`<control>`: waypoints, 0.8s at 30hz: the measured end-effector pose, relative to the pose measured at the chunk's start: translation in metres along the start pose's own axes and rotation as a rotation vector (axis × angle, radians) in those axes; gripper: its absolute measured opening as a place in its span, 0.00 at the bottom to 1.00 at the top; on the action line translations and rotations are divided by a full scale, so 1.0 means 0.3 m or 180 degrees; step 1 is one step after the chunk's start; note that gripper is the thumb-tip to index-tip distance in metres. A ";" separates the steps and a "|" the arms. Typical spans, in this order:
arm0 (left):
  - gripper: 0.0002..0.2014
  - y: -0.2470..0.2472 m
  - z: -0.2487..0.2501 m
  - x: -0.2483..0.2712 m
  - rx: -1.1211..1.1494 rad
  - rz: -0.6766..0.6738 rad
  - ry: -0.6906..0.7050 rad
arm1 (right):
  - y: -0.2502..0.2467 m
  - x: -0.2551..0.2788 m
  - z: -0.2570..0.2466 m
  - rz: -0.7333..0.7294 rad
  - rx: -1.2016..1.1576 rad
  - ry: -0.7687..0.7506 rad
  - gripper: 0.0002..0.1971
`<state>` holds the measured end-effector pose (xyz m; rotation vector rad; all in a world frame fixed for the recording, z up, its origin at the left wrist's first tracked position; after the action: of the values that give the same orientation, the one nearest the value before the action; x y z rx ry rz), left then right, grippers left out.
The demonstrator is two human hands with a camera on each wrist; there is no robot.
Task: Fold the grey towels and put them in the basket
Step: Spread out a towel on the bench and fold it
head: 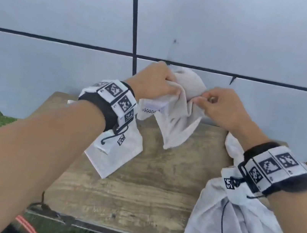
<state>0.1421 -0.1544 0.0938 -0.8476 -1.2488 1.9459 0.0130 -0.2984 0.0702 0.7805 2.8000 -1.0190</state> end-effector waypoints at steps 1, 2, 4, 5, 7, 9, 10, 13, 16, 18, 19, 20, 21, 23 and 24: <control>0.18 -0.028 -0.012 -0.051 -0.0109 0.0193 -0.0040 | -0.031 -0.059 -0.006 0.0091 -0.0012 -0.0039 0.13; 0.19 -0.051 -0.022 -0.098 -0.0262 0.0354 -0.0067 | -0.058 -0.112 -0.012 0.0159 0.0023 -0.0079 0.13; 0.19 -0.086 -0.044 -0.160 -0.0618 0.0641 -0.0155 | -0.100 -0.198 -0.023 0.0289 0.0291 -0.0150 0.14; 0.19 -0.097 -0.059 -0.176 -0.0750 0.0765 -0.0218 | -0.115 -0.233 -0.023 0.0350 0.0448 -0.0187 0.15; 0.17 -0.098 -0.105 -0.188 -0.0785 0.0951 -0.0352 | -0.132 -0.284 -0.003 0.0451 0.0676 -0.0194 0.14; 0.12 -0.085 -0.167 -0.180 -0.0653 0.1069 -0.0504 | -0.148 -0.312 0.042 0.0627 0.0724 -0.0148 0.12; 0.11 -0.079 -0.202 -0.171 -0.0597 0.1114 -0.0615 | -0.159 -0.315 0.067 0.0770 0.0712 -0.0115 0.12; 0.08 -0.061 -0.308 -0.132 -0.0608 0.1094 -0.1019 | -0.204 -0.289 0.114 0.1250 0.0512 -0.0043 0.12; 0.07 -0.054 -0.360 -0.103 -0.0597 0.1014 -0.1180 | -0.223 -0.254 0.142 0.1474 0.0242 0.0100 0.13; 0.07 -0.062 -0.353 -0.100 -0.0585 0.1033 -0.1185 | -0.223 -0.239 0.147 0.1524 -0.0074 0.0144 0.13; 0.08 -0.069 -0.346 -0.103 -0.0562 0.1055 -0.1189 | -0.225 -0.234 0.148 0.1549 -0.0225 0.0184 0.12; 0.08 -0.077 -0.338 -0.105 -0.0439 0.1081 -0.1177 | -0.229 -0.228 0.146 0.1576 -0.0336 0.0220 0.12; 0.08 -0.084 -0.330 -0.110 -0.0210 0.1116 -0.1143 | -0.238 -0.221 0.143 0.1604 -0.0413 0.0252 0.12; 0.08 -0.102 -0.303 -0.113 0.0189 0.1161 -0.1009 | -0.259 -0.206 0.132 0.1638 -0.0546 0.0308 0.11; 0.08 -0.114 -0.288 -0.109 0.0284 0.1219 -0.0946 | -0.270 -0.197 0.130 0.1612 -0.0612 0.0342 0.10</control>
<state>0.2362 -0.1269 0.1021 -0.8186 -1.2185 2.4888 0.0211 -0.4015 0.1004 1.4450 2.5120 -0.6275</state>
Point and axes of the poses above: each hand's wrist, its own x-axis away from the middle knuckle, its own y-axis out of the palm, z = x × y, the point moved 6 cm from there along -x, towards the middle knuckle, and after that the axes turned 12 degrees about -x, right-handed, at the moved point
